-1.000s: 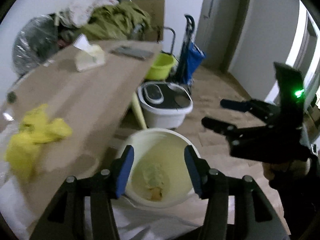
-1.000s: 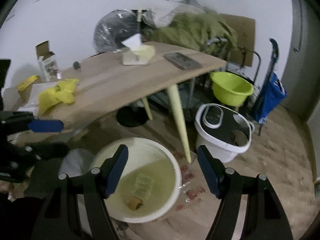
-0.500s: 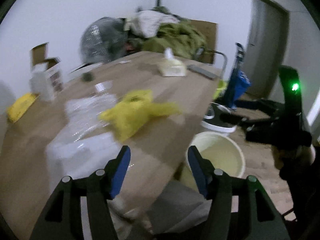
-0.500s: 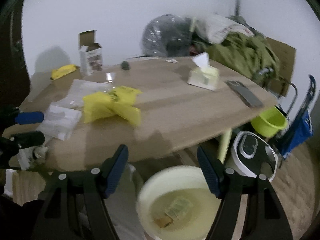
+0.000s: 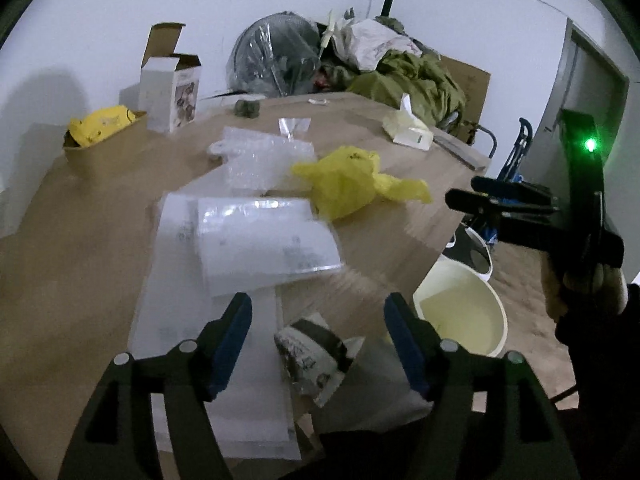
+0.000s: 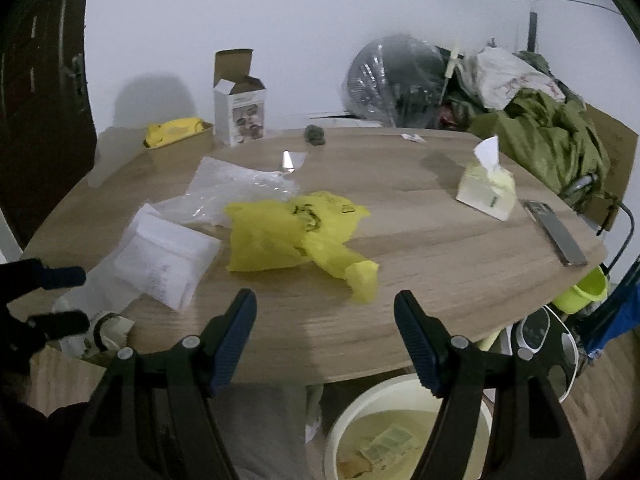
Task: Collect trash
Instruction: 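Grasp the printed snack packet on the table with the left gripper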
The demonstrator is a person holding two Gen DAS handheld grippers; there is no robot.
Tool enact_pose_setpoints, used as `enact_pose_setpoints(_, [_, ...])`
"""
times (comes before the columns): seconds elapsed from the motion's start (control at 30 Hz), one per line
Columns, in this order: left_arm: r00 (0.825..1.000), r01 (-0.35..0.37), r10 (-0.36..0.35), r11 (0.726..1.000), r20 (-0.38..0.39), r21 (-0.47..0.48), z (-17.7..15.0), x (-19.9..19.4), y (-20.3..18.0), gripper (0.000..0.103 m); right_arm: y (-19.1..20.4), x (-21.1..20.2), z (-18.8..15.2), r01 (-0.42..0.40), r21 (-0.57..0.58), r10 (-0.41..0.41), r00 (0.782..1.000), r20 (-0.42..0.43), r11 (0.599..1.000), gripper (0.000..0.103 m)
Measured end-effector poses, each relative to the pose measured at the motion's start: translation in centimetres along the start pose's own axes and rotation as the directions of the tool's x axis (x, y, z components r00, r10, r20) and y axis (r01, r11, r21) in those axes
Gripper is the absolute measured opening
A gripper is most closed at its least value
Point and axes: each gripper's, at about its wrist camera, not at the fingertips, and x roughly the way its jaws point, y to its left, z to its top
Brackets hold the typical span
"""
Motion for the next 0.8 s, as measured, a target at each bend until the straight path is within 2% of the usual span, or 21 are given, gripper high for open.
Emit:
enact_pose_setpoints(0.13, [0.999,-0.007,0.007,1.000,-0.032,0.011,-1.1,0.7,-0.8,0.071,0.0,0.4,0.0,-0.007,-0.013,0.007,1.000,-0.009,1.000,0.069])
enact_pose_setpoints(0.27, [0.996,-0.052,0.056,0.997,-0.065,0.061,-1.7,2.0,-1.1,0.071,-0.7,0.3,-0.3,0.000,-0.002,0.000,1.000,-0.006,1.000,0.069])
enact_pose_setpoints(0.33, [0.995,-0.057,0.062,0.997,-0.083,0.055,-1.9,2.4,-0.9,0.071,-1.1,0.2,-0.5,0.008,0.004,-0.008,1.000,-0.003,1.000,0.069])
enact_pose_setpoints(0.8, [0.992,-0.076,0.084,0.994,-0.096,0.082,-2.0,2.8,-0.6,0.070,-2.1,0.2,-0.6,0.027,0.015,-0.027,1.000,-0.007,1.000,0.069])
